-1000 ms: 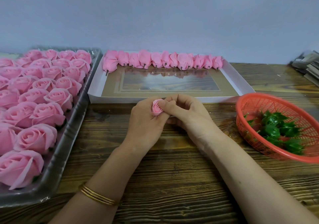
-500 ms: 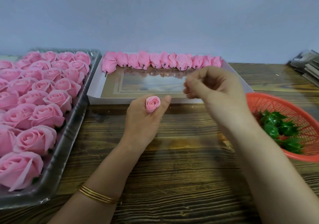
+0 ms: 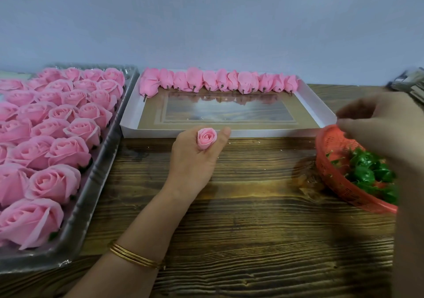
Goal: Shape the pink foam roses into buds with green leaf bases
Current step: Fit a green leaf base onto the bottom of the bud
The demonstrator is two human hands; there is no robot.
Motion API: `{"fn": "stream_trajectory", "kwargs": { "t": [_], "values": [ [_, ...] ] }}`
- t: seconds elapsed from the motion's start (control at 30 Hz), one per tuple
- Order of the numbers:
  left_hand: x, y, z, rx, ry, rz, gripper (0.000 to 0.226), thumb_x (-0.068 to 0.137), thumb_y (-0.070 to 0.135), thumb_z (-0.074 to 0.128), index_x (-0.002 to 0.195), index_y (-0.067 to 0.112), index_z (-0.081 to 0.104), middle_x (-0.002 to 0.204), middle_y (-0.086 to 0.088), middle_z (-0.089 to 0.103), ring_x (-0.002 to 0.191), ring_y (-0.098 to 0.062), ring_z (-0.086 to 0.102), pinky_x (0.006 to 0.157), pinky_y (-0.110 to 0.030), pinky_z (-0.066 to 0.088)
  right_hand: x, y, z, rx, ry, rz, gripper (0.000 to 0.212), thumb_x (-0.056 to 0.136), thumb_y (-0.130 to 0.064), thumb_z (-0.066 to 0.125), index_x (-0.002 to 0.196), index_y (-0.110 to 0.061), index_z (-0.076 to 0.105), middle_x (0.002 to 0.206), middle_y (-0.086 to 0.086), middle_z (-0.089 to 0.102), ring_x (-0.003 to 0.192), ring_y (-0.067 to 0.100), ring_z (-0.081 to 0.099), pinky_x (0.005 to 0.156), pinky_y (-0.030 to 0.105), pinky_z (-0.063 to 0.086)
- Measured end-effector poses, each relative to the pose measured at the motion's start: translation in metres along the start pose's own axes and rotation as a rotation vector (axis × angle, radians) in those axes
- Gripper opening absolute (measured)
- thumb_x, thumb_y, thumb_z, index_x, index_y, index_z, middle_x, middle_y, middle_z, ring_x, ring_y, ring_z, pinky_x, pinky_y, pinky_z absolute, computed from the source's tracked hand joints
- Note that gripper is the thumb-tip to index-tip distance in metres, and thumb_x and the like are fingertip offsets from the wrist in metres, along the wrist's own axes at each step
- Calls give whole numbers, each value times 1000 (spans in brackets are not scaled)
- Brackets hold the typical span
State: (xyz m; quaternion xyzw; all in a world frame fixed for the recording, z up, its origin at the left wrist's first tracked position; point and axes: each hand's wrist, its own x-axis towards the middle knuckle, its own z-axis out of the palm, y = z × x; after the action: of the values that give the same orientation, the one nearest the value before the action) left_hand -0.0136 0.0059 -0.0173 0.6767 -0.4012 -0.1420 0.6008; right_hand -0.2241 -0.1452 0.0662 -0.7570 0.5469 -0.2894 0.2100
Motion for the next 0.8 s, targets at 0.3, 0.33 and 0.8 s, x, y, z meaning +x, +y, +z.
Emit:
{"fn": "stream_trajectory", "kwargs": {
  "t": [0.3, 0.33, 0.8],
  "values": [
    [0, 1, -1, -12, -5, 4, 46, 90, 37, 63, 67, -3, 56, 65, -19, 56, 58, -24, 48, 62, -34, 44, -1, 3, 7, -340, -303, 87, 29, 79, 3, 61, 77, -25, 66, 91, 8, 70, 77, 24, 65, 63, 29, 49],
    [-1, 1, -1, -10, -3, 8, 46, 90, 36, 63, 66, -3, 56, 64, -18, 56, 58, -22, 48, 61, -34, 43, -2, 2, 9, -347, -331, 93, 30, 78, 4, 58, 76, -24, 66, 90, 9, 70, 78, 27, 66, 69, 35, 54],
    [-1, 1, -2, -18, -2, 2, 49, 89, 39, 62, 71, -6, 56, 68, -21, 57, 68, -32, 52, 64, -35, 44, 2, 11, 19, -453, -425, 80, 22, 79, 0, 63, 91, -17, 70, 87, 7, 67, 79, 22, 60, 70, 36, 54]
  ]
}}
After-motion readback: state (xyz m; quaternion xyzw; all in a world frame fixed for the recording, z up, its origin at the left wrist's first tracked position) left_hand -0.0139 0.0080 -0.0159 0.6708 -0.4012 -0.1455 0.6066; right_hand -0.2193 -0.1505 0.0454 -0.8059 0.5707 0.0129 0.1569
